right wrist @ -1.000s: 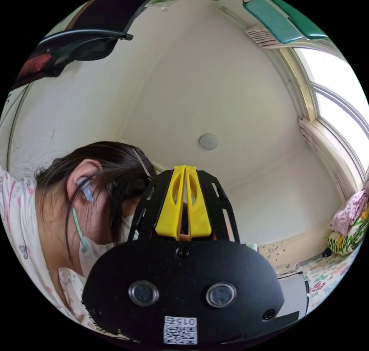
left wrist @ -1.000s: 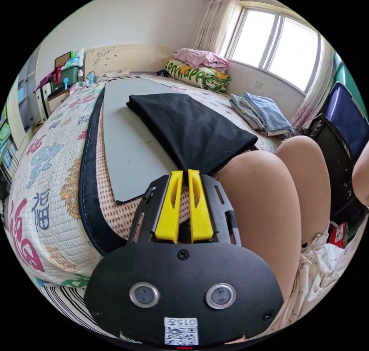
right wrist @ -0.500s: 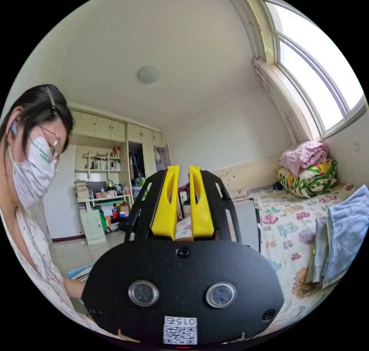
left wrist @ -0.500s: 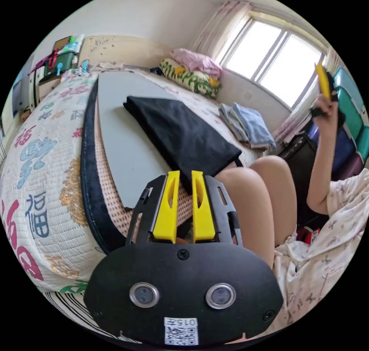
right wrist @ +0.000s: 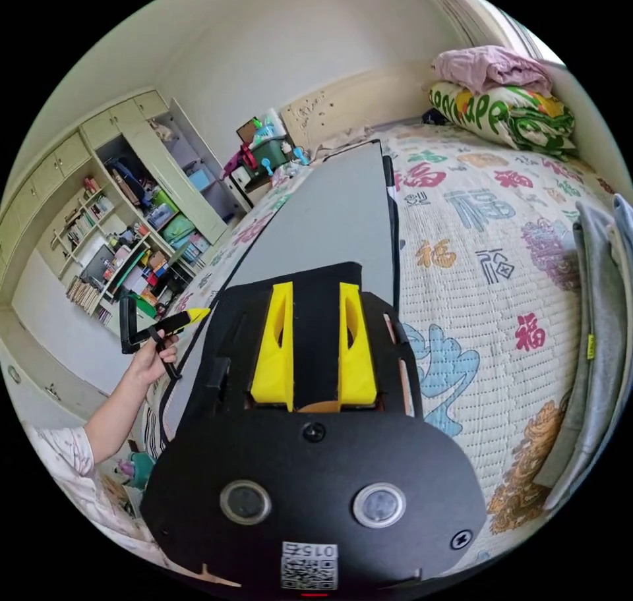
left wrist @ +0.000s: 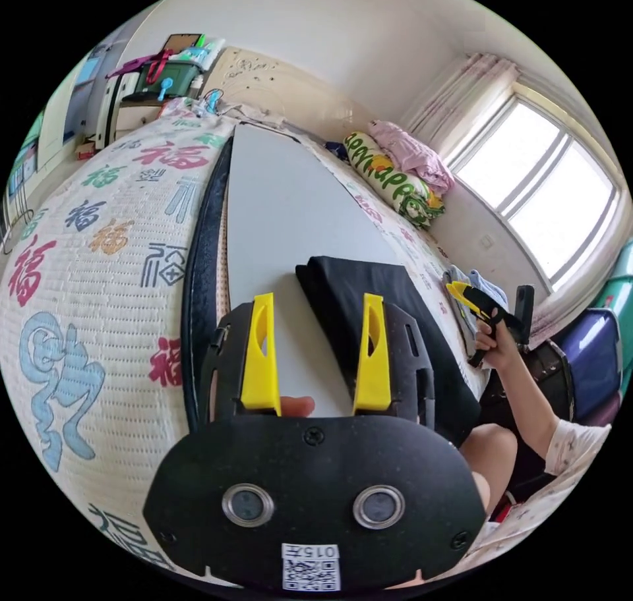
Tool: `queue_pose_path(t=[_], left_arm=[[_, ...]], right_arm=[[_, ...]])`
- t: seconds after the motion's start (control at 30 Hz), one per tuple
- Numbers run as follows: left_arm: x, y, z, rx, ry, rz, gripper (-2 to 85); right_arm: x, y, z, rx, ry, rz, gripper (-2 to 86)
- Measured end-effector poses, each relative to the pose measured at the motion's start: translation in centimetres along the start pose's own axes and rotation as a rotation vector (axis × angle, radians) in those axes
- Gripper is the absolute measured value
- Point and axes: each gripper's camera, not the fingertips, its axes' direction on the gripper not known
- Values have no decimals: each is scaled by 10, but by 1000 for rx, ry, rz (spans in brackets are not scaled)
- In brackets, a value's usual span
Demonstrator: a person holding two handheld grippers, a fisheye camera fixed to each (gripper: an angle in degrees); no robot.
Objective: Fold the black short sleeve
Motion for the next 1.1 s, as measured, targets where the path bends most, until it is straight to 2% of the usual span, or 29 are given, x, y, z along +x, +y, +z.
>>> queue_pose_path(t=[0.17, 0.3, 0.5, 0.6, 0.8, 0.97, 1.1], left_arm=[[10, -17, 35, -56, -8, -21, 184], [18, -14, 47, -76, 27, -33, 173], [38, 5, 63, -174, 24, -28, 91], [42, 16, 68, -242, 84, -58, 54], [105, 74, -8, 11, 153, 147, 29], [187, 133, -101, 234, 270, 393, 19], [240, 168, -137, 328, 341, 528, 16]], right_arm=[[2, -67, 77, -133, 20, 47, 119], [-5, -100, 106, -201, 31, 74, 119], [-31, -134, 132, -281, 25, 112, 66], [-49, -145, 129, -311, 25, 150, 38], [-127, -141, 24, -110, -79, 48, 30], [-197, -102, -142, 183, -110, -81, 19], [-231, -70, -252, 360, -101, -138, 13]])
